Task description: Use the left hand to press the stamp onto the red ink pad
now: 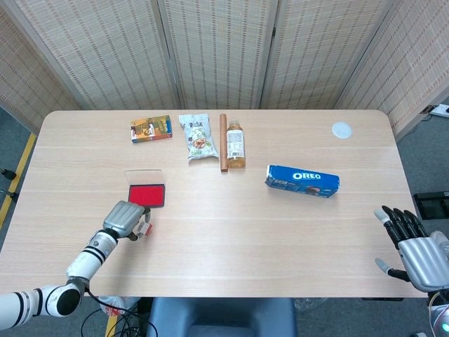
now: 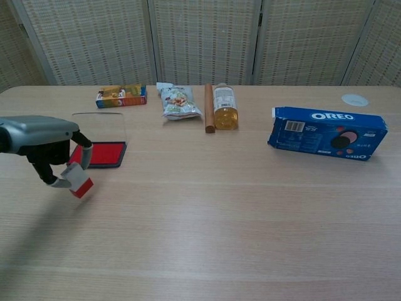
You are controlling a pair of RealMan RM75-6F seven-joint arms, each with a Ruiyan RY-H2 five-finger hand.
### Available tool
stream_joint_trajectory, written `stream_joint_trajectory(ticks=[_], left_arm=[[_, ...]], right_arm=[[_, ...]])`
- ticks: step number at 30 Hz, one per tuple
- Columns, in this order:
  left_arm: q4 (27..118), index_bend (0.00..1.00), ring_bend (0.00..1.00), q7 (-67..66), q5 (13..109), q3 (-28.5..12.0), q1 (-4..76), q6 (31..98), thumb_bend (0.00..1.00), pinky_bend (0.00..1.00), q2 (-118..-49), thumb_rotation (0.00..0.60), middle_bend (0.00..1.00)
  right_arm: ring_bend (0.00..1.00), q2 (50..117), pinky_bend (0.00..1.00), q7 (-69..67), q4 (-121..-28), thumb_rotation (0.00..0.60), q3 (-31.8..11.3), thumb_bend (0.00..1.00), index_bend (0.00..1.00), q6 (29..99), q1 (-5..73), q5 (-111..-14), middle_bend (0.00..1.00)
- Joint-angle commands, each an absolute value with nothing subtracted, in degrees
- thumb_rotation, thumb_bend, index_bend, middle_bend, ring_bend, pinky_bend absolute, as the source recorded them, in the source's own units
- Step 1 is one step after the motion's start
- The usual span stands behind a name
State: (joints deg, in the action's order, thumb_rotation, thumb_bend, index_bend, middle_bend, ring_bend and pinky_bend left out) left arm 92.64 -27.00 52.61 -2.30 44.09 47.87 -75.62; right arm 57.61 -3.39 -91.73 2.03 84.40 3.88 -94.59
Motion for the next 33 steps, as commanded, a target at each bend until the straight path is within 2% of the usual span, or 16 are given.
stream_joint_trajectory(ticks=[1,6,17,22,33], left_arm=[[93.0,0.90,0.92,-25.8,52.2,-3.4,44.6,47.7,0.50,0.92,-74.2,0.600,1.00],[91.2,0.90,0.93,-23.8,51.5,-4.6,45.7,46.0,0.51,0.92,-73.5,0.600,1.00],[77.5,0.90,0.94,-17.1,46.8,-6.9,51.8,32.3,0.51,0.92,-76.1,0.600,1.00],[73.8,0.90,0.94,-15.1,45.8,-7.5,54.4,28.5,0.52,0.92,-76.3,0.600,1.00],[69.7,0.90,0.94,-13.1,45.6,-6.4,57.7,25.9,0.52,0.92,-78.2,0.600,1.00]], right_arm=[[0.00,57.6,0.00,-3.4,-91.7,0.600,2.0,0.21,0.00,84.2,4.0,-94.4,0.00],[0.00,57.7,0.00,-3.1,-91.8,0.600,1.7,0.21,0.00,83.4,4.2,-93.6,0.00],[0.00,57.7,0.00,-3.8,-91.7,0.600,0.2,0.21,0.00,80.1,5.5,-89.3,0.00],[0.00,57.6,0.00,-4.9,-91.2,0.600,-0.4,0.21,0.00,78.5,6.2,-87.6,0.00],[0.00,57.3,0.00,-6.2,-90.7,0.600,-0.8,0.21,0.00,78.0,6.5,-86.8,0.00]])
